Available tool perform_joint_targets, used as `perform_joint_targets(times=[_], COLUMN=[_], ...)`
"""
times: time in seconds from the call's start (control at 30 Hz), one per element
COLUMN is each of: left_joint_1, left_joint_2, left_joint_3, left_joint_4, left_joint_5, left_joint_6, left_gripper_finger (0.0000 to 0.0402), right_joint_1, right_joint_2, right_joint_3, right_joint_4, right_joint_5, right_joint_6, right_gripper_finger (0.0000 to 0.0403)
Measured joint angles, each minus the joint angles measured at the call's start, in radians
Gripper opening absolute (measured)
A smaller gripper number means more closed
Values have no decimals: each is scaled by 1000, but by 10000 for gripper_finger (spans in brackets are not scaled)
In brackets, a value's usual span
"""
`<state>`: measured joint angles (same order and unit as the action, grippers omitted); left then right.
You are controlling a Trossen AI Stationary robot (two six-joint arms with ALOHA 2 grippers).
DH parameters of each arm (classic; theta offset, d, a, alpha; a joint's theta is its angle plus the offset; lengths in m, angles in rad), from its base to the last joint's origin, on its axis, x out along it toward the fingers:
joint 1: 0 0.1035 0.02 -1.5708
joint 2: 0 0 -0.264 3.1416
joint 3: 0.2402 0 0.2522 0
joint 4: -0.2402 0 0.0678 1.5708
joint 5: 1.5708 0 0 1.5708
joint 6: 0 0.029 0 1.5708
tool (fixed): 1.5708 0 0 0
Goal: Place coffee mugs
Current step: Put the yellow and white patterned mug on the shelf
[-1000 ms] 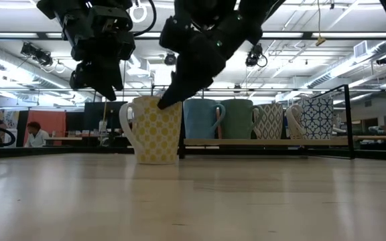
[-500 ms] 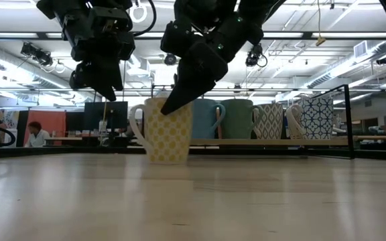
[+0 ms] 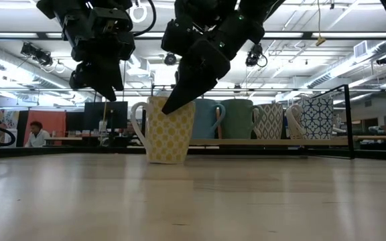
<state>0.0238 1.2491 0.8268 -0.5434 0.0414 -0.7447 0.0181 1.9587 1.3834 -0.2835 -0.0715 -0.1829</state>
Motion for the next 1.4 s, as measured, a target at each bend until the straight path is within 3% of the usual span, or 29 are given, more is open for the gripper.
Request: perform_joint_targets(times=[0.37, 1.4], left_joint_1=[0, 0], left_joint_2=[0, 0], left_joint_3=[0, 0], left_joint_4=[0, 23], left_joint_5=[-4, -48], left_joint_6=[-1, 6], left_gripper_finger=[160, 160], right_joint_1=[0, 0], right_joint_2=[-34, -352], right_joint_3=[-2, -3], right_joint_4=[-69, -615], right_joint_5=[0, 0], right_joint_6=[0, 33], right_gripper_finger=[40, 38])
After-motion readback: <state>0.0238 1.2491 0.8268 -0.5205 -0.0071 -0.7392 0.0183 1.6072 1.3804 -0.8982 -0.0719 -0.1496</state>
